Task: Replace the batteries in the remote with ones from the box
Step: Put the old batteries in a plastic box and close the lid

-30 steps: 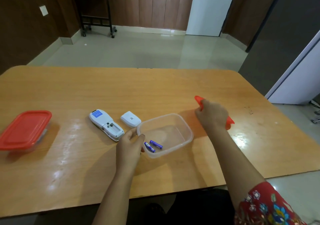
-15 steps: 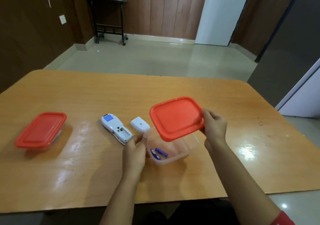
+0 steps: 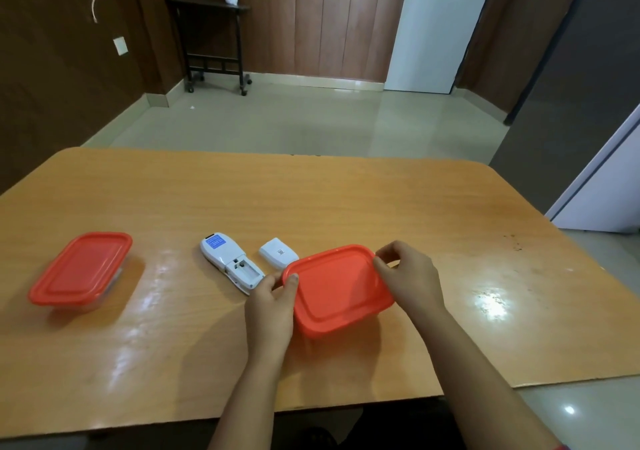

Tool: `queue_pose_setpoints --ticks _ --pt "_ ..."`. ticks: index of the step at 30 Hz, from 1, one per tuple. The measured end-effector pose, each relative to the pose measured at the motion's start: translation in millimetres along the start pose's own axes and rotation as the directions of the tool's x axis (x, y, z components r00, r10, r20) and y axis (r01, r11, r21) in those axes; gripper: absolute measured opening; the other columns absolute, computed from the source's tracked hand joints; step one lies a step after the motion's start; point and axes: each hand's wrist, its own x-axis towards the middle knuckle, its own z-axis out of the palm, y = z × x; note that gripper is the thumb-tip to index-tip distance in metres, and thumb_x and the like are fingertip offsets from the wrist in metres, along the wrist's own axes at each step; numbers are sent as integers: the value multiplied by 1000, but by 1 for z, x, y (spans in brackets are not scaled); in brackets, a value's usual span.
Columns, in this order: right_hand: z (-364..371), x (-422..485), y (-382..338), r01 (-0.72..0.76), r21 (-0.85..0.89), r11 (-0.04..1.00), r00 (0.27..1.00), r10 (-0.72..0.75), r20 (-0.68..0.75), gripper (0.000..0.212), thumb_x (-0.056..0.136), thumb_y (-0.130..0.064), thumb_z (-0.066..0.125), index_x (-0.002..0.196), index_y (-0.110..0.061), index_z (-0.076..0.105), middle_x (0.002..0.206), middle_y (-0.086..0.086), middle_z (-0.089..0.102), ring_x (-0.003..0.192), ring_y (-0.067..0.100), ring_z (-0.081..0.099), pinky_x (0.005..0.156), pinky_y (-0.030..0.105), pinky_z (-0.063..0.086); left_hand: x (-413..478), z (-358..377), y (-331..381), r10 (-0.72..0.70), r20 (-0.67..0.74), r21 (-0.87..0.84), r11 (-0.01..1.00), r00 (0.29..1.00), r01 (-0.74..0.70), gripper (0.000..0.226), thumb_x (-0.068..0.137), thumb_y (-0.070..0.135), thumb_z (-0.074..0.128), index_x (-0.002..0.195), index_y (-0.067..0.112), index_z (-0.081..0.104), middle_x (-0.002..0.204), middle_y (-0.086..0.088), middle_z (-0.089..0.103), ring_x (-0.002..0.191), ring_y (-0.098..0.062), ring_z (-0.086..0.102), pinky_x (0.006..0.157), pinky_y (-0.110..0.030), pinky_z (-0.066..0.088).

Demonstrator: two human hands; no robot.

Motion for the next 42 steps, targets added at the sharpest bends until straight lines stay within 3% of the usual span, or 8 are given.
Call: queue_pose_setpoints --ticks 4,12,19,26,33,35,38,42 --pt "3 2 2 22 -115 993 999 -18 35 30 91 -34 54 118 -26 61 112 -6 64 97 18 61 75 30 45 2 2 -1 -18 -10 -5 1000 1000 18 29 88 36 62 105 14 69 95 2 71 91 -15 66 82 -34 53" --pt "5 0 -1 123 -264 957 985 -86 147 32 97 -21 38 113 -12 65 109 9 70 100 31 62 80 35 48 2 2 1 -48 -74 -56 997 996 44 20 84 35 68 92 18 60 80 12 63 76 -4 61 68 -28 47" --pt "11 -6 -3 53 -208 977 983 -14 185 30 92 -16 40 109 -7 63 108 11 66 96 30 60 75 34 44 7 3 -5 -81 -48 -95 993 995 77 5 90 29 60 85 28 59 95 3 68 95 -19 64 90 -44 51" --pt "19 -10 -7 23 -119 993 970 7 244 48 92 -19 36 139 -28 40 128 12 50 105 32 58 85 38 46 5 9 -2 -122 -78 -199 974 989 104 12 90 29 62 93 18 61 96 0 67 88 -15 62 85 -37 52" --pt "30 -19 -11 -1 -72 997 991 10 133 38 95 -20 32 131 -25 45 120 12 48 96 34 59 81 40 47 6 9 -2 -179 -96 -276 950 979 147 13 90 27 62 91 14 65 100 -4 69 96 -20 64 89 -39 52" --pt "31 -19 -11 0 -73 997 992 10 129 37 95 -20 32 129 -24 45 120 11 48 94 35 59 78 39 46 4 10 -1 -154 -105 -236 964 982 125 15 92 28 59 92 14 63 98 -1 68 94 -19 63 86 -39 52" --pt "32 -18 -10 -6 -74 997 991 16 131 36 95 -21 32 129 -25 45 119 11 48 92 35 59 74 37 42 1 9 1 -48 -161 -19 999 986 46 17 94 33 53 91 18 58 91 2 64 86 -19 60 73 -32 46" --pt "34 -16 -8 -18 -84 996 987 31 160 37 95 -22 30 129 -26 43 117 12 49 93 37 58 75 38 41 -1 7 2 -11 -178 106 994 984 30 17 94 35 51 90 19 56 86 6 60 82 -18 56 70 -30 39"
